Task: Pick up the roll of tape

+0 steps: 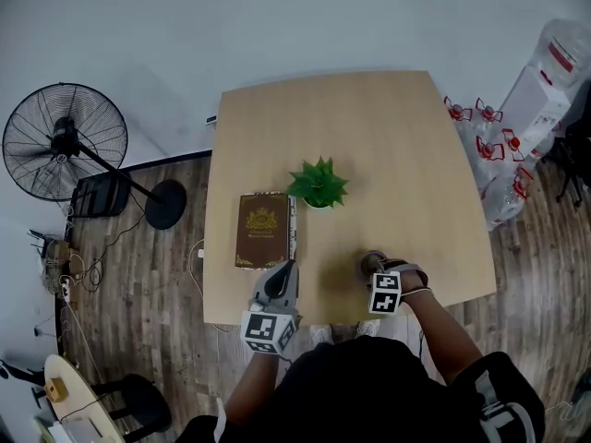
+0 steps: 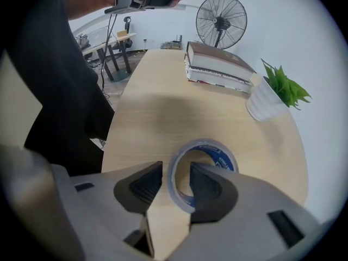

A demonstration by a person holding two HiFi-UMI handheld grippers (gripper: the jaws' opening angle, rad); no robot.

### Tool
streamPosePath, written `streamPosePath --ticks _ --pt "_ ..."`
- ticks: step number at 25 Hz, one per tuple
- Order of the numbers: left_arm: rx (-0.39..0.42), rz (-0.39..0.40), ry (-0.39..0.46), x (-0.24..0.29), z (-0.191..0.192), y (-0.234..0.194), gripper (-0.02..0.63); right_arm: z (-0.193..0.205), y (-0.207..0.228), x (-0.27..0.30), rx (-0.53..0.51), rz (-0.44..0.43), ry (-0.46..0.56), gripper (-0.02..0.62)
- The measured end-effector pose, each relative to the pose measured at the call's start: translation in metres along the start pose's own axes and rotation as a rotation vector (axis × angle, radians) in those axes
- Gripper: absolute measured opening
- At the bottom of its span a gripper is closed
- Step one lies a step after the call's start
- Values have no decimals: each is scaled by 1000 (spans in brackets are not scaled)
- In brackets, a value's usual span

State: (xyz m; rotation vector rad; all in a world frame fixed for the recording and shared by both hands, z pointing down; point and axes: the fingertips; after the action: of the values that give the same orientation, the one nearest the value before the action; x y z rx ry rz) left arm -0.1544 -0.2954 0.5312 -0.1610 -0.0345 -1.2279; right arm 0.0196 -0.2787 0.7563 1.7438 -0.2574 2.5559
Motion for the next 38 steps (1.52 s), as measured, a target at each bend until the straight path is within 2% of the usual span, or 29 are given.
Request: streamPosePath --ticks 4,7,20,26,38 --pt "0 -3 1 1 0 0 0 -1 -3 0 -23 -9 -7 84" --pt "0 -7 4 2 -1 -2 0 -1 -3 1 -19 -2 -5 57" --pt "-1 3 0 0 3 4 0 1 0 -7 29 45 32 51" --pt "4 13 3 -1 1 8 0 -3 13 -25 77 150 95 51" --pt "-3 37 36 4 -10 20 0 -36 62 -107 252 483 388 50"
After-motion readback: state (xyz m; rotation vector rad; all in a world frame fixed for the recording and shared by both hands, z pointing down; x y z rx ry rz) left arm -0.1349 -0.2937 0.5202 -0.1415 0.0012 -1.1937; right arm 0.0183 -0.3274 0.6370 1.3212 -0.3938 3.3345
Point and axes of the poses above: the fingertips, and each gripper's own axes: x forward along the fingers, y to its right, z out of its underside, and after that the axes turned 6 degrees about y, right-handed
